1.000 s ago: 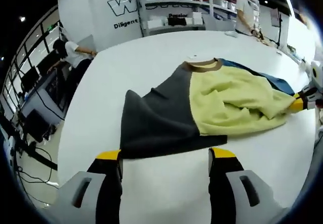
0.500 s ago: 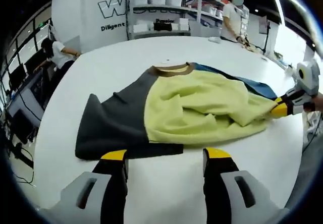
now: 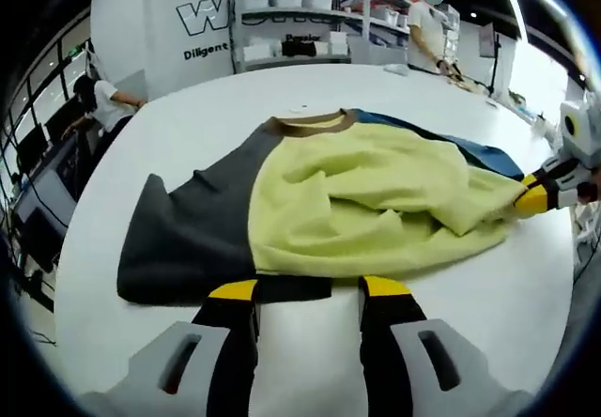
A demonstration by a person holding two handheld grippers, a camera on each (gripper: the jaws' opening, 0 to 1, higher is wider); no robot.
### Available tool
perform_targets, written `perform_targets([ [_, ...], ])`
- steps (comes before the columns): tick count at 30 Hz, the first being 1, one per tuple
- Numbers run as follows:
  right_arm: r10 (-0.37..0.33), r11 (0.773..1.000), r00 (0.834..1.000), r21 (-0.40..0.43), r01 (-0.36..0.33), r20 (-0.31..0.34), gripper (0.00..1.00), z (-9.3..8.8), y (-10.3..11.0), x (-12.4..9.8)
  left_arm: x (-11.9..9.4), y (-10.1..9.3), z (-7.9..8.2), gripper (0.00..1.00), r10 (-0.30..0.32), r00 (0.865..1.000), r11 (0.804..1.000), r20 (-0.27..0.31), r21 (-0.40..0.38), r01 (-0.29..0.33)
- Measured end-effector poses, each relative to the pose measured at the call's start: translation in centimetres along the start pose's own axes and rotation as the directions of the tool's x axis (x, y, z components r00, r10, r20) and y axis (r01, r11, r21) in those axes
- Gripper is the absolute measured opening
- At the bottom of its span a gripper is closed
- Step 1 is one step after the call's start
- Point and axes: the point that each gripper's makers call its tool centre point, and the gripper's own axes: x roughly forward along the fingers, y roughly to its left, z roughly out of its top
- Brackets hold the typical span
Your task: Fold the garment on the visible template until the final outline fits inside the template.
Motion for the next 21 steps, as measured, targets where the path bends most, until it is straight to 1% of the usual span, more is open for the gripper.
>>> perform_targets([
  [1,0.001,1.0,1.0,0.0,-0.001,-0.001,0.01,-0.04,0.03,-0.01,0.05,0.35,-0.09,0.36,0.022,1.0,1.0,-0.009,0.021,-0.022],
  [2,0.001,1.0,1.0,-0.001,-0.001,-0.002,0.01,-0.06,0.04,-0.03,0.11,0.31,-0.02,0.35,0.019,1.0,1.0,-0.005,0.024,-0.019],
  [3,0.002,1.0,1.0,-0.002,-0.002,0.0,0.02,-0.06,0.04,-0.07,0.1,0.33,0.05,0.35,0.016,1.0,1.0,-0.001,0.008,-0.016],
  [5,0.005,1.0,1.0,-0.001,-0.005,0.002,0.03,-0.08,0.07,-0.08,-0.01,0.38,0.06,0.32,0.021,1.0,1.0,-0.001,0.011,-0.021],
  [6,0.004,1.0,1.0,-0.001,-0.004,0.001,0.03,-0.14,0.05,-0.06,-0.05,0.52,0.05,0.32,0.031,1.0,0.999,-0.001,0.011,-0.031],
  [8,0.002,1.0,1.0,-0.002,-0.002,-0.001,0.03,-0.3,-0.05,0.04,-0.13,0.39,0.06,0.3,0.028,1.0,1.0,-0.001,0.012,-0.028],
  [10,0.002,1.0,1.0,-0.001,-0.002,-0.005,0.02,-0.45,-0.03,0.16,-0.15,0.35,-0.02,0.24,0.03,1.0,0.999,-0.004,0.01,-0.03],
  [11,0.001,1.0,1.0,-0.002,-0.001,-0.007,0.01,-0.47,-0.05,0.19,-0.17,0.47,-0.04,0.17,0.038,0.999,0.999,-0.006,0.017,-0.038],
  [12,0.001,1.0,1.0,-0.003,-0.001,-0.008,0.0,-0.49,-0.05,0.2,-0.16,0.55,-0.06,0.15,0.043,0.999,0.999,-0.005,0.026,-0.043],
  [15,0.0,1.0,1.0,-0.01,0.0,-0.01,0.0,-0.46,0.0,0.21,-0.02,0.66,-0.1,0.13,0.041,0.999,0.999,-0.009,0.02,-0.041],
  [18,-0.004,1.0,1.0,-0.014,0.004,-0.011,0.0,-0.47,-0.09,0.19,-0.1,0.72,-0.2,0.08,0.04,0.999,0.999,-0.014,0.019,-0.04],
  [19,-0.004,1.0,1.0,-0.013,0.004,-0.011,0.0,-0.47,-0.1,0.18,-0.12,0.71,-0.21,0.08,0.039,0.999,0.999,-0.015,0.02,-0.039],
  [21,-0.006,1.0,1.0,-0.016,0.006,-0.012,0.0,-0.47,-0.13,0.16,-0.36,0.62,-0.19,0.07,0.036,0.999,0.999,-0.015,0.035,-0.035],
])
